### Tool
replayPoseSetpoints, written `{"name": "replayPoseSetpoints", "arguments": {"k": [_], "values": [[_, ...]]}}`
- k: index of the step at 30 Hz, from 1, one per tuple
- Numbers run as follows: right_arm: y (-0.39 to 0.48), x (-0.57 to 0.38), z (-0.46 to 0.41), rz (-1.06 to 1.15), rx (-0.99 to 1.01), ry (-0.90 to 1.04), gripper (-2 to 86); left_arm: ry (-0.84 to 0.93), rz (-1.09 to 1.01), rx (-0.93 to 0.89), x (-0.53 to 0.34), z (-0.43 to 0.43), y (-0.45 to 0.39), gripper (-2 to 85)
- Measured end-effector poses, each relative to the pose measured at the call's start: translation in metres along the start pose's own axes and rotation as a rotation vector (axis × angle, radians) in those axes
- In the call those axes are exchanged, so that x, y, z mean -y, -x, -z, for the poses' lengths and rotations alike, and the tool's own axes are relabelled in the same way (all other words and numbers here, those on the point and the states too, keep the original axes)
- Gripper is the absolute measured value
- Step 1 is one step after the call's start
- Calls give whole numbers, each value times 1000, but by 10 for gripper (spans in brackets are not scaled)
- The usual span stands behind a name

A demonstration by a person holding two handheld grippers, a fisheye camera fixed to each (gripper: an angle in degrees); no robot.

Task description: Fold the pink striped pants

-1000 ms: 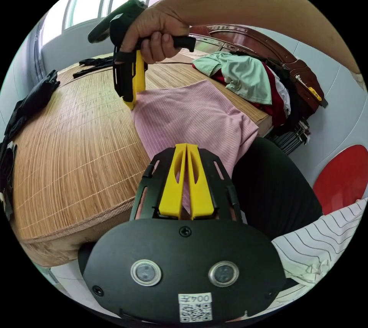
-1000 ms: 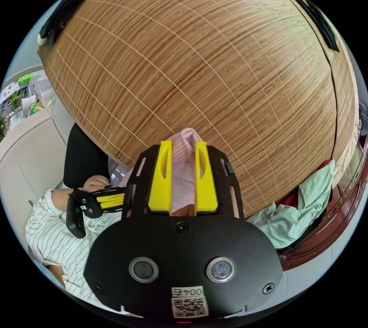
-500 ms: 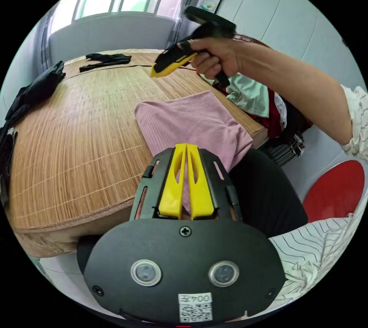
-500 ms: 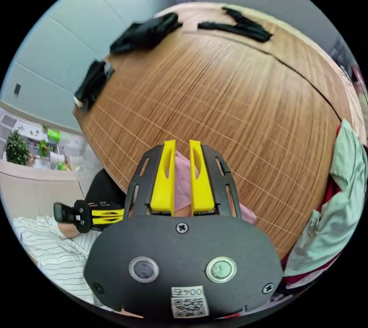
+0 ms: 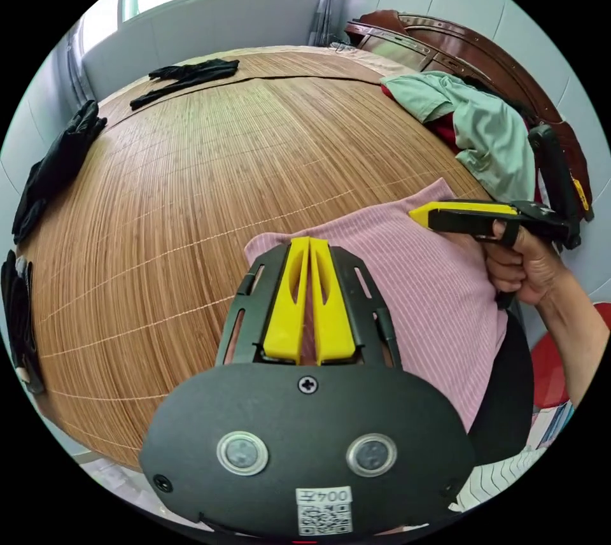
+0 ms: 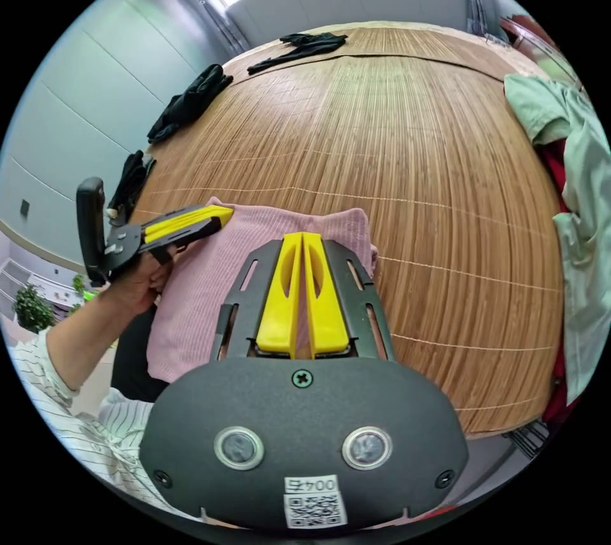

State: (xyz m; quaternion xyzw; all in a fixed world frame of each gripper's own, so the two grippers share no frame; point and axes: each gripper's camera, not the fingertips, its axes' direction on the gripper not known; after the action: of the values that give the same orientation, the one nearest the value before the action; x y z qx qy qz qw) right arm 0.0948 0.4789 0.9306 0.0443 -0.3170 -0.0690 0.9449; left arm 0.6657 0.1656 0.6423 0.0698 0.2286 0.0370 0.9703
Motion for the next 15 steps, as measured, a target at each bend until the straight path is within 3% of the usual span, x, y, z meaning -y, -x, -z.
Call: {"name": "replayPoseSetpoints", "arguments": {"k": [5, 9, 12, 15], "values": [[-39, -23, 23, -41, 155, -4, -7, -25, 49, -72, 1, 12, 10, 1], [-66, -72, 97, -69, 294, -116, -7, -167, 151, -192, -22, 73, 30, 1], [-59, -126, 127, -14, 252, -69, -6, -141, 75, -267, -57, 93, 12, 2], [-57, -164, 116, -19, 186, 36, -2, 11, -55, -174, -82, 59, -24, 2]]}}
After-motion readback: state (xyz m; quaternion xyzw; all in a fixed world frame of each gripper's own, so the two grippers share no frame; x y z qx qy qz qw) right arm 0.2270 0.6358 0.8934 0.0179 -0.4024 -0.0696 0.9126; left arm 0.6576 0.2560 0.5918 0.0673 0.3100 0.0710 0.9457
